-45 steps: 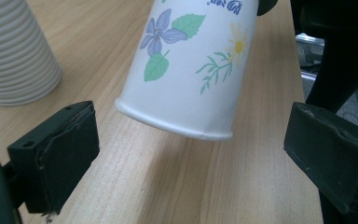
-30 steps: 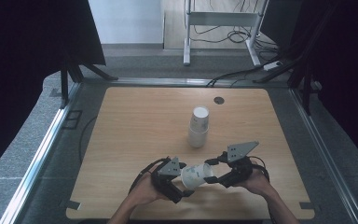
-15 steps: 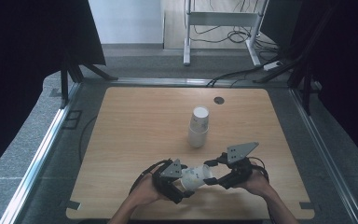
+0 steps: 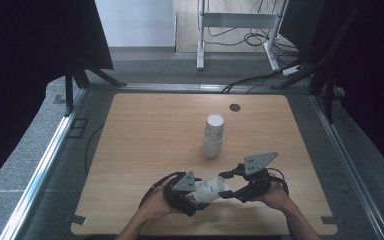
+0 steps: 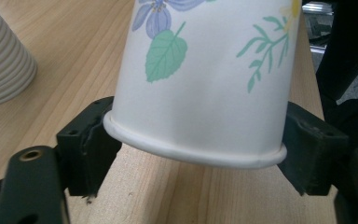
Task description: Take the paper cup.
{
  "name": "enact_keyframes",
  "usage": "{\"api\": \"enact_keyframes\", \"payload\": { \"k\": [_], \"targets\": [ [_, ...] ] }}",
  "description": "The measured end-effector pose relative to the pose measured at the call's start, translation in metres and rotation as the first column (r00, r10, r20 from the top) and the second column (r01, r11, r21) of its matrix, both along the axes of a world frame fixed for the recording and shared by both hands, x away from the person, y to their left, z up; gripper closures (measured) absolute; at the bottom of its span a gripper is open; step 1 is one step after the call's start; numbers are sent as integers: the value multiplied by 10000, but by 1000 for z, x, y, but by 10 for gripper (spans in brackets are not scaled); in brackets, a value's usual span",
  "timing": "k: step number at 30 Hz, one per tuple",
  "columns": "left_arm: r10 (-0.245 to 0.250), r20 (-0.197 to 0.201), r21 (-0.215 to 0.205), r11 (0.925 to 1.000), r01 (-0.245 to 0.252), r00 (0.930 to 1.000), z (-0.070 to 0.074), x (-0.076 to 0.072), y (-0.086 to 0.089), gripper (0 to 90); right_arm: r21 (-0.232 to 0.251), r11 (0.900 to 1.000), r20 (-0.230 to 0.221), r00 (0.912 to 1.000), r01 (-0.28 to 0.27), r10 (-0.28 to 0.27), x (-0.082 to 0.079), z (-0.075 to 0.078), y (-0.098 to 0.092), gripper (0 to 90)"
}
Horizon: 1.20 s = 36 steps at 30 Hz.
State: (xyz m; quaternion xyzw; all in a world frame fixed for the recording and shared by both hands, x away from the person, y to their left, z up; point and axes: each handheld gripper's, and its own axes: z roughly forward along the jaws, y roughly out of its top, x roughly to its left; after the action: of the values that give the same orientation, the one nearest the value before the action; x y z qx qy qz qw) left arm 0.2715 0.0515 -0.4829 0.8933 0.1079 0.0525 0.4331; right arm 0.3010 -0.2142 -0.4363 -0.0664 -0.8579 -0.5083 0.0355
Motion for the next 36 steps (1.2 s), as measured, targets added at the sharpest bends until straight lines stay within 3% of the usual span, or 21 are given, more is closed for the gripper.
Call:
{"api": "enact_keyframes", "payload": {
  "k": [9, 25, 32, 36],
  "targets": [
    [60, 102, 166, 9998, -61, 9999, 1, 0, 1, 299, -237, 9997, 57, 10000, 29, -27, 1, 0, 0, 370],
    [113, -107, 364, 9993, -109, 9999, 6, 0, -1, 332, -509, 9987, 49, 10000, 82, -80, 0, 2, 3, 334],
    [71, -114, 750, 9972, -62, 9999, 11, 0, 0, 331, -938, 9953, 185, 9996, 232, -215, -2, 5, 5, 273],
    [86, -89, 1017, 9948, -76, 9999, 15, 1, 1, 329, -1433, 9893, 392, 9990, 284, -230, -3, 8, 6, 230]
  ]
}}
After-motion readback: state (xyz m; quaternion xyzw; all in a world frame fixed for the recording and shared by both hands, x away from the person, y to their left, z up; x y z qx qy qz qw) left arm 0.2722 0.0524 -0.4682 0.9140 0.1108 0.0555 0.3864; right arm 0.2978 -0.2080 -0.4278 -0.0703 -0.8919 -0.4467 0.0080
